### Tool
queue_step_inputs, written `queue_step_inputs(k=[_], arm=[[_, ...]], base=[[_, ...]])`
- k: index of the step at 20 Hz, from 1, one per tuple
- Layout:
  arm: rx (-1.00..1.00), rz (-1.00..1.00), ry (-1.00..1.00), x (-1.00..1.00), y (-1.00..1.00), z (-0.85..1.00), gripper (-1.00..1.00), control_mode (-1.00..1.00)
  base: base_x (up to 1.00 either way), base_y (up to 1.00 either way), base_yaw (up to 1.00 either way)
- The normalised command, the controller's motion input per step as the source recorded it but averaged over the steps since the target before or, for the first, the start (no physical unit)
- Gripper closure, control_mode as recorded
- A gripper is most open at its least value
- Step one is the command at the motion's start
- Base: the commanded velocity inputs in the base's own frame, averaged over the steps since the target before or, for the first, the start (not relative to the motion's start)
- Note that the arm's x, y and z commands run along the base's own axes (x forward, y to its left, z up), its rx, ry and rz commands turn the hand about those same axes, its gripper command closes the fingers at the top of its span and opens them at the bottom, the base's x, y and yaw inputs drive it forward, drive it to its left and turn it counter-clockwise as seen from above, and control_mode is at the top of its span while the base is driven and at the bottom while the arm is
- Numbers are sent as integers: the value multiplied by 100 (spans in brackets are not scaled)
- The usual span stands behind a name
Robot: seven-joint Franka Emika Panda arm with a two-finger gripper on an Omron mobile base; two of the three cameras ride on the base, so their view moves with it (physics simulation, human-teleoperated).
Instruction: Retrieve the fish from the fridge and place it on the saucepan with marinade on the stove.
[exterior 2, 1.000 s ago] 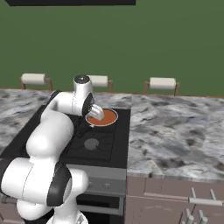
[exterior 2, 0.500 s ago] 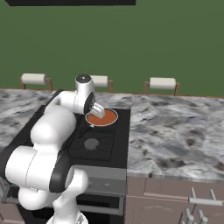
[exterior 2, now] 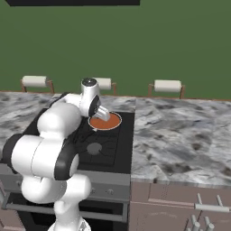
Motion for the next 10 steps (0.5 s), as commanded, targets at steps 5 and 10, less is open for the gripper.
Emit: queue_step_inputs(k=[5, 10], arm=[[0, 0, 0, 23, 3, -11, 100, -100], [0, 0, 0, 22, 3, -2, 100, -100]], base=[[0, 0, 0], [0, 0, 0]])
